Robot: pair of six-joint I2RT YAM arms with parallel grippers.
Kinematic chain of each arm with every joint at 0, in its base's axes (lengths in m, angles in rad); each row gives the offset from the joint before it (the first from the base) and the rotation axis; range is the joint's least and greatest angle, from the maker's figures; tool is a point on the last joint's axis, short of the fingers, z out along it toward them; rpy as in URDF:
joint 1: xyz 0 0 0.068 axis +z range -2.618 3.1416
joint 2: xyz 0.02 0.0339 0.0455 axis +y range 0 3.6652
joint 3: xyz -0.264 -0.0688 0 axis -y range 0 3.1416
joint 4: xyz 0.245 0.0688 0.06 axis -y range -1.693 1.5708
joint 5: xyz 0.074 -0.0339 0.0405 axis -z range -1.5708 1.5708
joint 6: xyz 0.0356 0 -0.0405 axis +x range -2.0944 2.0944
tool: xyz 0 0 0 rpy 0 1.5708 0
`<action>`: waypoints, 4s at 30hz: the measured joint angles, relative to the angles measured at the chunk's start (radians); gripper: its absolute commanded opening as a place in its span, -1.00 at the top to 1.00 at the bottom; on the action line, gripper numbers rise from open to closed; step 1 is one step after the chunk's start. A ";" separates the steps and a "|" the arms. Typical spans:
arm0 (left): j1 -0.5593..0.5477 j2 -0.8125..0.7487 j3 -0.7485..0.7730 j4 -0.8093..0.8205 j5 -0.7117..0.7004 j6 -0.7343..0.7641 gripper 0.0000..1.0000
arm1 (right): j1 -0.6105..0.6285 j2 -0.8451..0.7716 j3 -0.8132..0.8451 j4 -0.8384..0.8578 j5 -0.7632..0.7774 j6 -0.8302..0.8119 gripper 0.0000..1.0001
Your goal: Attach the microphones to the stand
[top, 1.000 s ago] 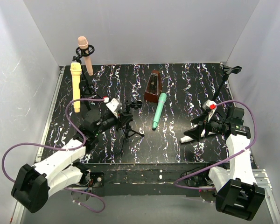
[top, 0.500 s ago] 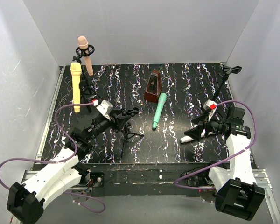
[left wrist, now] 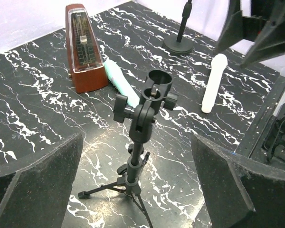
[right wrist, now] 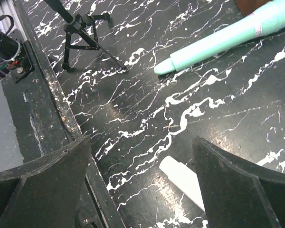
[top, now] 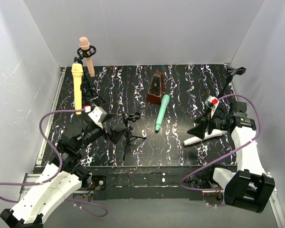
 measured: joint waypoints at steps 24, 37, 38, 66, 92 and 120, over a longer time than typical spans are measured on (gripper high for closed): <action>0.000 -0.262 0.102 -0.428 -0.325 -0.019 -0.96 | 0.704 0.737 0.529 0.297 1.030 0.994 -0.79; 0.000 -0.315 0.097 -0.432 -0.357 -0.045 -0.96 | 0.805 0.900 0.563 0.309 1.176 1.091 -0.43; 0.000 -0.315 0.095 -0.431 -0.357 -0.046 -0.97 | 0.811 0.912 0.566 0.311 1.180 1.089 -0.39; 0.000 -0.314 0.057 -0.330 -0.215 -0.213 -0.96 | 0.521 0.626 0.324 0.373 1.002 1.002 0.92; -0.037 0.402 0.375 0.168 0.053 -0.675 -0.97 | 0.239 -0.018 0.117 0.441 -0.009 0.668 0.97; -0.380 0.844 0.579 0.317 -0.074 -0.517 -0.96 | 0.177 -0.036 0.113 0.537 -0.234 0.752 0.97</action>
